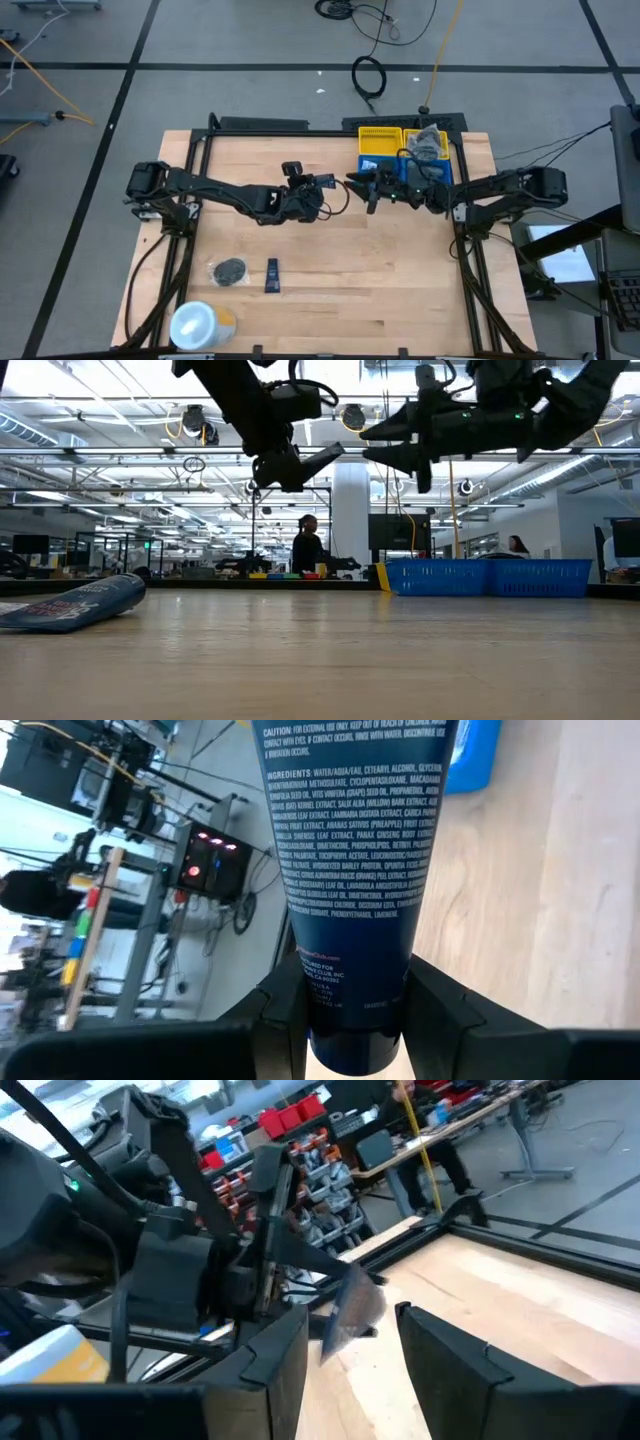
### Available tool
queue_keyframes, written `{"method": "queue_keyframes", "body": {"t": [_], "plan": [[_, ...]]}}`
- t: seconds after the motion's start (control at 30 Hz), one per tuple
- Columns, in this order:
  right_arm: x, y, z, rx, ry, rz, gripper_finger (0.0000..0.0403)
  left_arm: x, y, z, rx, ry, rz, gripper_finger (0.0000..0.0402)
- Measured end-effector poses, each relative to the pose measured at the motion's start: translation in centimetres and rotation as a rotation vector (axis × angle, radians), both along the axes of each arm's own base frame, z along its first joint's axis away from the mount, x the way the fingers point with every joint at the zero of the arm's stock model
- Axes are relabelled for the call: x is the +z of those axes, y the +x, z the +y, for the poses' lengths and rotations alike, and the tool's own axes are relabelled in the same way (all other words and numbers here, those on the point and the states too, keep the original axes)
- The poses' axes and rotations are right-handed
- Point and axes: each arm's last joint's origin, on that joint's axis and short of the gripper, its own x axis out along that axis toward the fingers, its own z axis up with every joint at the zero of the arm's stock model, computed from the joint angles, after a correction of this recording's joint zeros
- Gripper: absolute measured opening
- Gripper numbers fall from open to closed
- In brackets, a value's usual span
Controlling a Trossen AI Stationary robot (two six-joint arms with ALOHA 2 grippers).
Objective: Pick & Place Travel size toiletries
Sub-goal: Put the blue shave cream into the left yellow basket
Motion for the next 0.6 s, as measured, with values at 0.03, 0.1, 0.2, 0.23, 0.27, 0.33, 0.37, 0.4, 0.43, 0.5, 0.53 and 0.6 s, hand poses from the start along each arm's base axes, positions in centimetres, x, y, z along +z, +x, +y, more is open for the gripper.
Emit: {"method": "queue_keyframes", "body": {"t": [0.03,0.1,0.2,0.23,0.27,0.33,0.37,0.4,0.43,0.5,0.53,0.6], "plan": [[0.1,0.4,0.0,0.015,-0.001,-0.003,0.015,0.0,0.0,0.0,0.003,0.009,0.008,0.0108],[0.1,1.1,-0.1,0.045,0.001,0.003,0.015,0.0,0.0,0.0,-0.001,0.016,0.015,0.0108],[0.0,2.1,-0.2,0.051,0.002,0.012,0.015,0.0,0.0,0.0,-0.002,0.015,0.014,0.0108],[0.0,2.3,-0.2,0.05,0.003,0.015,0.015,0.0,0.0,0.0,-0.002,0.016,0.015,0.0108],[-0.1,2.5,-0.3,0.05,0.003,0.018,0.015,0.0,0.0,0.0,-0.001,0.016,0.013,0.0108],[-0.1,3.0,-0.3,0.05,0.005,0.021,0.015,0.0,0.0,0.0,-0.002,0.016,0.014,0.0108],[-0.2,3.2,-0.3,0.051,0.005,0.025,0.015,0.0,0.0,0.0,-0.003,0.017,0.017,0.0108],[-0.3,3.4,-0.3,0.051,0.006,0.027,0.015,0.0,0.0,0.0,-0.003,0.018,0.018,0.0108],[-0.3,3.6,-0.4,0.051,0.009,0.029,0.015,0.0,0.0,0.0,-0.003,0.018,0.018,0.0108],[-0.3,3.8,-0.4,0.052,0.026,0.027,0.0145,0.0,0.0,0.0,-0.003,0.018,0.018,0.0108],[-0.3,3.9,-0.4,0.051,0.028,0.023,0.014,0.0,0.0,0.0,-0.003,0.017,0.018,0.0108],[-0.4,3.9,-0.4,0.05,0.03,0.031,0.0125,0.0,0.0,0.0,-0.004,0.018,0.019,0.0108]]}}
